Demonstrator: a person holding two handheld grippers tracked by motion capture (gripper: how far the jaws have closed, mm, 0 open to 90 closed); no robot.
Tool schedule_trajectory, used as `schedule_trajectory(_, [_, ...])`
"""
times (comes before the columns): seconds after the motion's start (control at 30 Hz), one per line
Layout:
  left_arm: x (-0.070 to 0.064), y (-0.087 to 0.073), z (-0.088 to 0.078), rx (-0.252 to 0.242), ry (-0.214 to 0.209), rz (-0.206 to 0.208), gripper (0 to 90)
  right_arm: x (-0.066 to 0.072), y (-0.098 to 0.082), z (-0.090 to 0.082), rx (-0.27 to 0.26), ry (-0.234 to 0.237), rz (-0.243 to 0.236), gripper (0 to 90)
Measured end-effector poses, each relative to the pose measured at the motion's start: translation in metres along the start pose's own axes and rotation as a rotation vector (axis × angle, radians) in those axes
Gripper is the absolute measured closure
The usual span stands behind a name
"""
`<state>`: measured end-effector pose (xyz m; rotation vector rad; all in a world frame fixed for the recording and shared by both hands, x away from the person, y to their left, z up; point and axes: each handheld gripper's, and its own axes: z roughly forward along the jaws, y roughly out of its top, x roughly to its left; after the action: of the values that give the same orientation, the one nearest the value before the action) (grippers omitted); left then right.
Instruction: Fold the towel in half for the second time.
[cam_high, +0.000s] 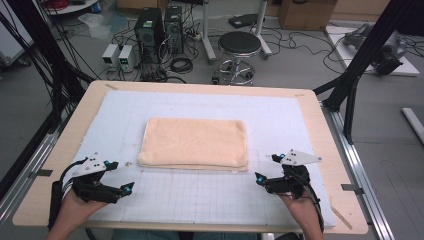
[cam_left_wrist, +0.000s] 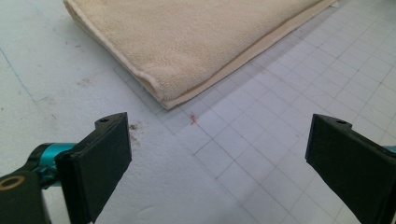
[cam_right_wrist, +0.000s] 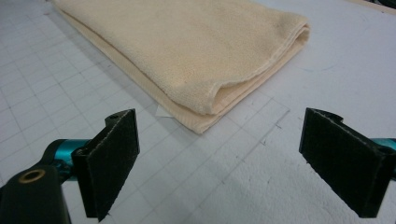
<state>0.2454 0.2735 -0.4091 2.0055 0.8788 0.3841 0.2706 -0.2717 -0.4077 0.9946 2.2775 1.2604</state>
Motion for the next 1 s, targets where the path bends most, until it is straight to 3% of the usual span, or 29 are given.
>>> schedule_trajectory(0.37, [-0.0008,-0.0044,-0.008,-0.008,0.006,-0.009,6.4,0.0052,-0.0071,-0.0085,-0.008,0.001,0.009,11.5])
schedule_trajectory(0.53, [-0.0015,-0.004,-0.0077,-0.002,0.023,-0.011,1.8,0.0065,-0.0089,-0.009,-0.004,0.004,0.004,11.5])
schedule_trajectory(1.0, [-0.0011,-0.0041,-0.0055,0.003,0.013,-0.015,1.8,0.0091,-0.0092,-0.0051,0.005,0.018,0.003,11.5])
